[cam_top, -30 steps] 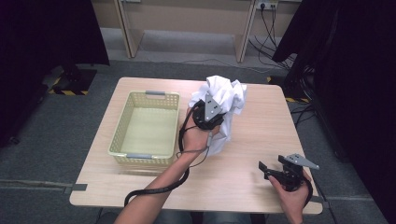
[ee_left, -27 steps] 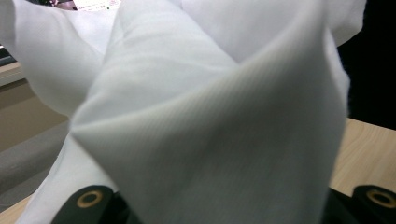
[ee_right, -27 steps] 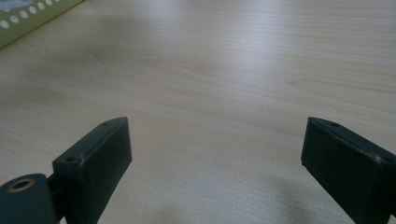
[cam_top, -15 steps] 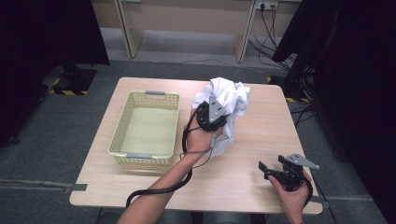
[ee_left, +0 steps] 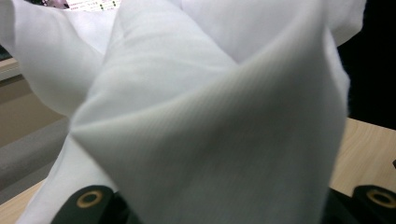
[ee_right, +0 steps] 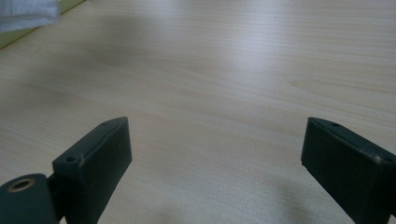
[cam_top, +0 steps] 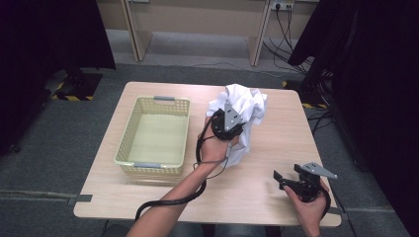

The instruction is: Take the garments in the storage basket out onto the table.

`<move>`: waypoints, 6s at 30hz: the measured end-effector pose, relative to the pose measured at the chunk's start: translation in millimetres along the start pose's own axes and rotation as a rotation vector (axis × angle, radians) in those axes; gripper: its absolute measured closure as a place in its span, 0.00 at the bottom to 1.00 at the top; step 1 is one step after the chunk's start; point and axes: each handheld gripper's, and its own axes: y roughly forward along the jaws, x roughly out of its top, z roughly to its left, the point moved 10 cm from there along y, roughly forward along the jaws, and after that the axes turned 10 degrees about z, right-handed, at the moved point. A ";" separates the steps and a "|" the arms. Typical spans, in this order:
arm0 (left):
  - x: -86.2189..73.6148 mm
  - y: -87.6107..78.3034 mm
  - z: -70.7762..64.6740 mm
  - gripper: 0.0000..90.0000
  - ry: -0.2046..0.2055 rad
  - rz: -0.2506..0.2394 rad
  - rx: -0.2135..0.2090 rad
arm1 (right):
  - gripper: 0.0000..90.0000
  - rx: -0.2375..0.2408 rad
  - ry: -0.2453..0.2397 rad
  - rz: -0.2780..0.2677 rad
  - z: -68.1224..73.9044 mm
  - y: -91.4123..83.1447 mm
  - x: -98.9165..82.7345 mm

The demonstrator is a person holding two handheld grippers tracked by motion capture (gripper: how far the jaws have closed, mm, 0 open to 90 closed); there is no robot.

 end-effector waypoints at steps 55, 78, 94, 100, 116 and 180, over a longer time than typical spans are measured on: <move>-21.0 37.6 -22.8 0.81 -0.011 0.059 -0.024 | 0.10 0.002 -0.002 0.001 1.4 0.8 0.5; -40.7 56.5 -24.9 0.80 -0.048 0.106 -0.025 | 0.10 0.004 -0.003 0.000 1.5 0.6 0.4; -48.3 66.9 -27.0 0.80 -0.066 0.125 -0.024 | 0.10 0.006 0.000 0.000 1.8 0.6 0.5; -53.3 72.5 -28.3 0.80 -0.078 0.138 -0.028 | 0.10 0.005 -0.003 0.001 1.6 0.7 0.4; -62.3 85.0 -32.6 0.77 -0.100 0.174 -0.041 | 0.10 0.005 -0.006 -0.001 1.7 0.6 0.5; -78.4 4.3 -42.7 0.04 -0.031 0.209 -0.163 | 0.10 0.018 0.003 -0.003 1.9 0.4 0.6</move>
